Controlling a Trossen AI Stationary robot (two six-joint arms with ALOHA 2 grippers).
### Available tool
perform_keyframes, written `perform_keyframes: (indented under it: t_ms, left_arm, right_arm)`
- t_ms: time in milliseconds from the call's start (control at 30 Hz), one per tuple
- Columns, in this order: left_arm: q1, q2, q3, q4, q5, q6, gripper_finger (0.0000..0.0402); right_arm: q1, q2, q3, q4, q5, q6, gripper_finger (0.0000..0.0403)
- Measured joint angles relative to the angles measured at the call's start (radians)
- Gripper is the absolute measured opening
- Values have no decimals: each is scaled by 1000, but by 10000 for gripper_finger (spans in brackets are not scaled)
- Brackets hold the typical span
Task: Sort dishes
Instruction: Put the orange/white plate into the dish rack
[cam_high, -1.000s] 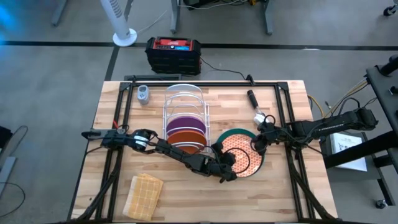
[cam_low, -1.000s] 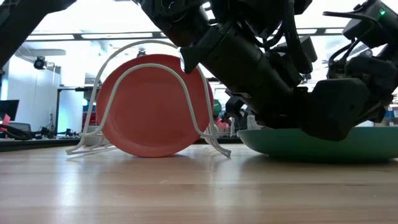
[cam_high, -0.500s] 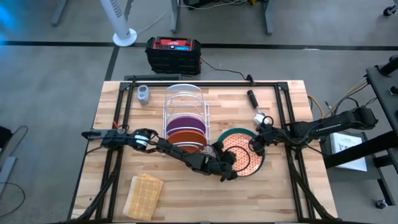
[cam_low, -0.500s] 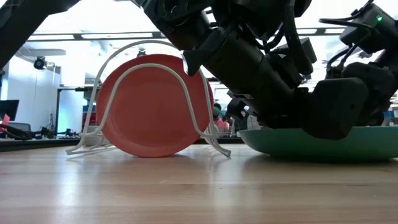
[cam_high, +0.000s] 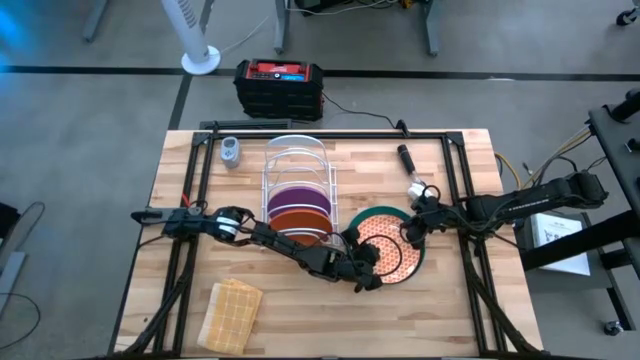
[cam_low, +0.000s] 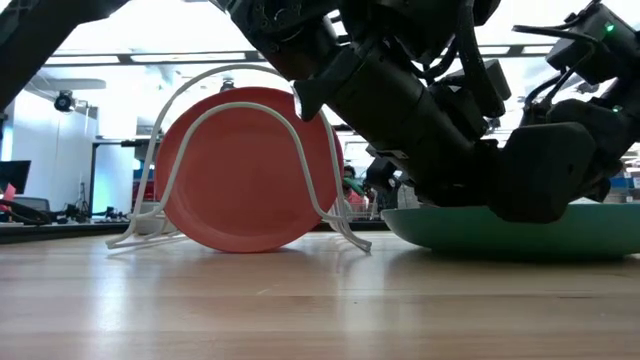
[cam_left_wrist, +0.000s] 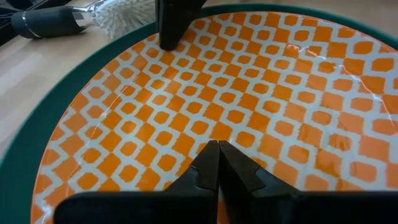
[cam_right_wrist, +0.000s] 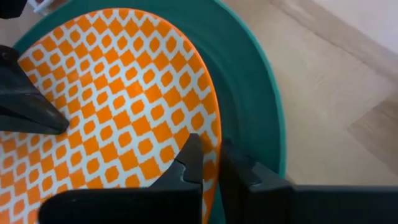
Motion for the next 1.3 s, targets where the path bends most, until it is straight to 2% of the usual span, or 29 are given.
perform_keyframes:
  t_ms: [633, 1000, 1133, 1300]
  left_arm:
    - [-1, -2, -1, 60, 5, 46, 0]
    - [-1, -2, -1, 52, 9, 51, 0]
    - [-1, -2, -1, 52, 10, 52, 0]
    - [-1, -2, -1, 49, 14, 51, 0]
  right_arm:
    - [2, -57, 42, -95, -18, -58, 3]
    - [-5, -50, 35, -88, -64, 27, 0]
    - [-5, -49, 34, -85, -83, 47, 20]
    - [-5, -43, 34, -75, -96, 52, 69]
